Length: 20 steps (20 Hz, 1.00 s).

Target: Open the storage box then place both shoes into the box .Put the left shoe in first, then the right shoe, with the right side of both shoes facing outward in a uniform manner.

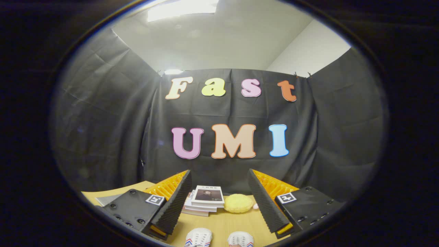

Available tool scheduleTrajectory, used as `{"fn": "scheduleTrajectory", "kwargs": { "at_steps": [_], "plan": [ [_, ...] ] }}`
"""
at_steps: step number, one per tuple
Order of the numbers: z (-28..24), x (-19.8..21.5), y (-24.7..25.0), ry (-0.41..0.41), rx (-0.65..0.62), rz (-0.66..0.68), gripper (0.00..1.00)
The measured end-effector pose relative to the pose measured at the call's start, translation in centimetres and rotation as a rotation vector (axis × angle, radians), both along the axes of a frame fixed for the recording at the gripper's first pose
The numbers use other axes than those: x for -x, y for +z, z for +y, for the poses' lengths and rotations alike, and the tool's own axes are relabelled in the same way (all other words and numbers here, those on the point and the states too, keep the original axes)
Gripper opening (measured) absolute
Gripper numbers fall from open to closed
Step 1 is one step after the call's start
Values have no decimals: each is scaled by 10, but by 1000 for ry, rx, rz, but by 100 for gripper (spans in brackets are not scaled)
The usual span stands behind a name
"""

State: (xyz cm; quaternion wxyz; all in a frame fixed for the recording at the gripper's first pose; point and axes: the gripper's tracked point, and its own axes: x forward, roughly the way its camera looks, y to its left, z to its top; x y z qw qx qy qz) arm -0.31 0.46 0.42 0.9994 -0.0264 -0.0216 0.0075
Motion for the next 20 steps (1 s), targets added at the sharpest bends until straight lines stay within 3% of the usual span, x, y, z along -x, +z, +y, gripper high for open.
{"fn": "scheduleTrajectory", "kwargs": {
  "at_steps": [13, 20],
  "plan": [
    [-9, -12, -10, 3, 10, 23, 100],
    [13, -9, -47, 114, -52, 145, 100]
  ]
}}
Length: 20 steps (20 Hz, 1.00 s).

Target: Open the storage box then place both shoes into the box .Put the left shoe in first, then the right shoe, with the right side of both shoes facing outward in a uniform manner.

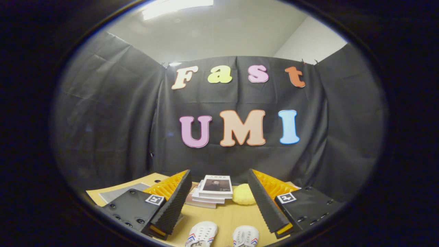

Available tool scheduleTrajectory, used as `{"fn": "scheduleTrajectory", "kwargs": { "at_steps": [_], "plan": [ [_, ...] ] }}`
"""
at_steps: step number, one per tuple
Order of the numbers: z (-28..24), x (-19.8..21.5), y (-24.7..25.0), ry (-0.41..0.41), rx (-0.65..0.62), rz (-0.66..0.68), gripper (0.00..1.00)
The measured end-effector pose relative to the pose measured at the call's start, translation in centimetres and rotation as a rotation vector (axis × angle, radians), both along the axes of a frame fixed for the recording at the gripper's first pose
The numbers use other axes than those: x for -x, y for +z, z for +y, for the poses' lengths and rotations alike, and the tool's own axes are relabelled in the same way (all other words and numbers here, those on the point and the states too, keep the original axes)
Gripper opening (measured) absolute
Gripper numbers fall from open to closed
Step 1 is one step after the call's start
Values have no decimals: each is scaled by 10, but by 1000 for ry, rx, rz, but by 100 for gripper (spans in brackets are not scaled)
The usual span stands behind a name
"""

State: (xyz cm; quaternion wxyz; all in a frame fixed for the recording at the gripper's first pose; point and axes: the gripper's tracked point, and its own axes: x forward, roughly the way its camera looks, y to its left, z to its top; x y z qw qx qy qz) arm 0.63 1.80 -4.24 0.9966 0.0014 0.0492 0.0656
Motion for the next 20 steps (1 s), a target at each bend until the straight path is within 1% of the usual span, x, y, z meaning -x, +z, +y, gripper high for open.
{"fn": "scheduleTrajectory", "kwargs": {
  "at_steps": [6, 11, 14, 18, 20],
  "plan": [
    [37, 16, -44, 154, -111, 178, 100],
    [62, 27, -72, 249, -203, 293, 100],
    [72, 34, -94, 279, -274, 376, 100],
    [88, 50, -126, 322, -409, 536, 100],
    [95, 55, -140, 335, -456, 597, 100]
  ]
}}
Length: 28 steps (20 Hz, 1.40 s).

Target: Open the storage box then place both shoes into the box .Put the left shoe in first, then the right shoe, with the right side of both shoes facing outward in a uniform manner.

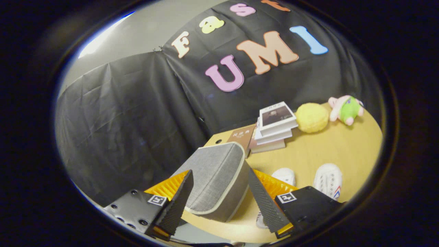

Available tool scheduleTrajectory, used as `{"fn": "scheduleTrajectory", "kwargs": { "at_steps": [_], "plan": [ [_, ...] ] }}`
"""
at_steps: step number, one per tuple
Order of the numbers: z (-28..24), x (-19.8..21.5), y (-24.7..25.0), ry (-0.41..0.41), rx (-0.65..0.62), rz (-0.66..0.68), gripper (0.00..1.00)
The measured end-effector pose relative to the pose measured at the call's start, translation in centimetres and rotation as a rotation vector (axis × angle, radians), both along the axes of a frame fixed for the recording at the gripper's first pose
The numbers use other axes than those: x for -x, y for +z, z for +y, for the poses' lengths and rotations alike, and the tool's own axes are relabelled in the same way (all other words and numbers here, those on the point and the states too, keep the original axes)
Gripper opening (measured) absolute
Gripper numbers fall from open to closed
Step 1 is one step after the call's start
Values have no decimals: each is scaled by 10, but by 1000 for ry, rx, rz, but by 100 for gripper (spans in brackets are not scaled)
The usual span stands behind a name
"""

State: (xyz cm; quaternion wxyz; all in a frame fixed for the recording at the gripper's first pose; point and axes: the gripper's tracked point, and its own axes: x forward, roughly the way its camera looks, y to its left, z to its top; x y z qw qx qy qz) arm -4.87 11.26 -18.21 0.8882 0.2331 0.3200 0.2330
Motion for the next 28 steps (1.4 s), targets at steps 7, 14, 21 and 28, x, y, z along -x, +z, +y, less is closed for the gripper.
{"fn": "scheduleTrajectory", "kwargs": {
  "at_steps": [7, 14, 21, 28],
  "plan": [
    [26, 19, -43, 33, -212, 246, 100],
    [44, 40, -75, 17, -430, 499, 98],
    [51, 41, -87, 8, -505, 585, 91],
    [55, 44, -89, 24, -550, 623, 74]
  ]
}}
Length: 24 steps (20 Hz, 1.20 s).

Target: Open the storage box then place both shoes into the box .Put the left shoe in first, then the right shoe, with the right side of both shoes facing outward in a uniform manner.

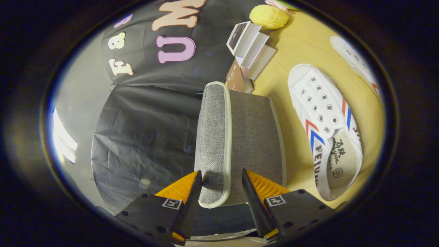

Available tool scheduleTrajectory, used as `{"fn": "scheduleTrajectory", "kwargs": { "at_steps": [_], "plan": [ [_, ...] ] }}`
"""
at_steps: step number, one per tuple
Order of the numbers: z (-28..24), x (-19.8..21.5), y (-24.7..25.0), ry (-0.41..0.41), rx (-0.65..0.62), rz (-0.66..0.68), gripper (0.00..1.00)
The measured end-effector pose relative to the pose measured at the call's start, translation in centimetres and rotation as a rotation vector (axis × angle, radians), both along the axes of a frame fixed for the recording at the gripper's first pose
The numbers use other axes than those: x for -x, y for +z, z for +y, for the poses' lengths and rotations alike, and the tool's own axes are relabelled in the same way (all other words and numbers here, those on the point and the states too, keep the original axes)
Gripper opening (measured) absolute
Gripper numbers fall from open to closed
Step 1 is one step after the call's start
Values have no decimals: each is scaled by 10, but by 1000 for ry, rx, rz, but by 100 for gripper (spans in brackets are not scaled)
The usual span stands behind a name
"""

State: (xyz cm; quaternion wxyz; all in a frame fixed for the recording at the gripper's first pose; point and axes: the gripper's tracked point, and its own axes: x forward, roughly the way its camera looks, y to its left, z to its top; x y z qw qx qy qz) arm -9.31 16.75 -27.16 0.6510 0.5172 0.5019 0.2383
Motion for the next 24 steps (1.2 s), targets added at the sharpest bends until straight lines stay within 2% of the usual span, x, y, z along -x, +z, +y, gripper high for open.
{"fn": "scheduleTrajectory", "kwargs": {
  "at_steps": [2, 3, 5, 7, 8, 10, 12, 24],
  "plan": [
    [3, 3, 1, 15, -10, 10, 74],
    [3, 4, 0, 23, -8, 15, 67],
    [18, -11, -1, -21, -36, 12, 54],
    [1, -4, 7, -12, -35, 8, 41],
    [9, -6, 16, -39, -76, -1, 35],
    [-9, -16, 24, -65, -59, -17, 19],
    [1, -13, 27, -25, -28, -35, 3],
    [38, -47, 120, 64, 1, -221, 3]
  ]
}}
